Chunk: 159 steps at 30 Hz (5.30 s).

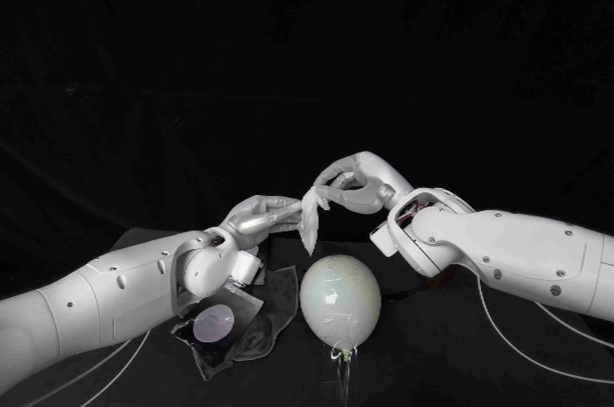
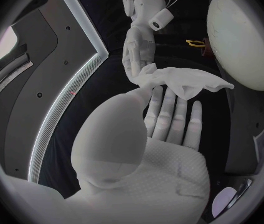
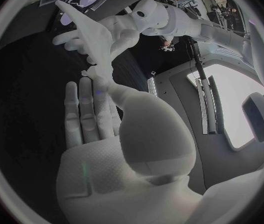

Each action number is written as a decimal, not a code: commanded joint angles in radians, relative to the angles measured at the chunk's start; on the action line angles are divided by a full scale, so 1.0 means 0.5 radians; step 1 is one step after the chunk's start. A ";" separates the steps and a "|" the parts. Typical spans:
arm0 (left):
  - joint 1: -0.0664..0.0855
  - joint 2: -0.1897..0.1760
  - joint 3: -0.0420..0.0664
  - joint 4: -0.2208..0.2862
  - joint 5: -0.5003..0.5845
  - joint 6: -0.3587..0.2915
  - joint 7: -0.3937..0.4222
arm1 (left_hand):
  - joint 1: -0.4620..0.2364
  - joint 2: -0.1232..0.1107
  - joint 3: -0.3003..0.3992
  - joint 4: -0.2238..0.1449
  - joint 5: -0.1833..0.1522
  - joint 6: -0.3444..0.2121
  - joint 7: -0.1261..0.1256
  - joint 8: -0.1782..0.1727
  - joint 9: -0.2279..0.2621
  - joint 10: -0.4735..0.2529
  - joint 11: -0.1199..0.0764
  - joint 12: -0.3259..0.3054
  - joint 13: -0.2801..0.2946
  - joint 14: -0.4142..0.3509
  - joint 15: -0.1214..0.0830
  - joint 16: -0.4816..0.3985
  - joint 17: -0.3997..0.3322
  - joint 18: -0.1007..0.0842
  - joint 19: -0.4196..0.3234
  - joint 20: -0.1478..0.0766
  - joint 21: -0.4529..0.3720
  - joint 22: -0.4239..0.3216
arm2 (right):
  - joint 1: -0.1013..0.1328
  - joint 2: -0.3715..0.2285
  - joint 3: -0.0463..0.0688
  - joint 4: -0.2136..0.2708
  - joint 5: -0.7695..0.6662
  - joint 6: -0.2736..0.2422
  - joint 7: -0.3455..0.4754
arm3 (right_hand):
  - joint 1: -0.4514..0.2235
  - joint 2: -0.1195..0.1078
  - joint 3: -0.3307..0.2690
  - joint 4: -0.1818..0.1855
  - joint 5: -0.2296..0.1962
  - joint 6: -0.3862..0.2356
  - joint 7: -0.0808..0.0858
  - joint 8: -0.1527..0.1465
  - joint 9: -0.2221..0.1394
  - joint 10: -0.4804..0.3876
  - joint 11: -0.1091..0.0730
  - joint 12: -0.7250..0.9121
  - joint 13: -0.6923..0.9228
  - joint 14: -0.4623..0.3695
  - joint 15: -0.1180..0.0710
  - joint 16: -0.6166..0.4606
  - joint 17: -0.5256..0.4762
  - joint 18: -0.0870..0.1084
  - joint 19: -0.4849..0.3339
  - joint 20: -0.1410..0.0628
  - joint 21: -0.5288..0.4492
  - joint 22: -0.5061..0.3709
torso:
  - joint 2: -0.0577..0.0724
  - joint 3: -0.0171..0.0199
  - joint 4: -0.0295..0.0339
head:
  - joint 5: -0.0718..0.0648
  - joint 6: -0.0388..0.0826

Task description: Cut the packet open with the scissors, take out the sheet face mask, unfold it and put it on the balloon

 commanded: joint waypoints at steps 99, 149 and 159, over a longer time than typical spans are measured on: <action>0.000 0.045 0.001 0.021 -0.465 -0.067 -0.103 | 0.244 -0.160 0.202 -0.199 0.004 -0.009 -0.011 -0.046 -0.094 0.040 -0.025 -0.033 -0.004 0.186 -0.068 0.317 0.263 0.167 0.552 -0.013 0.203 0.061 | -0.003 -0.092 0.002 0.129 0.200 -0.221 0.142 | -0.008 0.017 0.011 -0.015 0.008 0.017 -0.009 0.011 0.088 0.004 -0.016 -0.008 0.006 0.017 0.008 -0.007 -0.001 0.019 -0.010 -0.002 0.023 0.017 | 0.000 0.0003 0.001 | 0.003 -0.036; -0.001 -0.015 0.002 0.015 -0.413 -0.356 -0.003 | 0.032 0.041 0.030 -0.252 0.003 0.201 -0.058 0.248 0.135 0.332 -0.190 0.255 0.187 0.221 -0.195 0.726 0.508 0.177 0.714 -0.093 0.408 0.161 | -0.002 -0.215 0.001 0.095 0.178 -0.015 0.027 | -0.010 0.015 0.013 -0.020 0.008 0.018 -0.009 0.011 0.089 0.004 -0.016 -0.009 0.006 0.018 0.007 -0.008 -0.001 0.020 -0.012 -0.002 0.028 0.023 | -0.001 -0.0001 0.001 | -0.008 -0.031; 0.001 -0.025 0.003 0.022 -0.413 -0.385 -0.006 | 0.032 0.041 0.025 -0.257 0.003 0.191 -0.056 0.263 0.158 0.326 -0.192 0.268 0.202 0.216 -0.196 0.738 0.514 0.176 0.713 -0.096 0.419 0.168 | -0.008 -0.229 -0.007 0.092 0.119 0.065 -0.005 | -0.011 0.015 0.013 -0.020 0.008 0.018 -0.008 0.011 0.089 0.004 -0.016 -0.010 0.006 0.018 0.007 -0.008 -0.002 0.020 -0.012 -0.002 0.028 0.023 | 0.000 0.0002 0.001 | -0.001 -0.026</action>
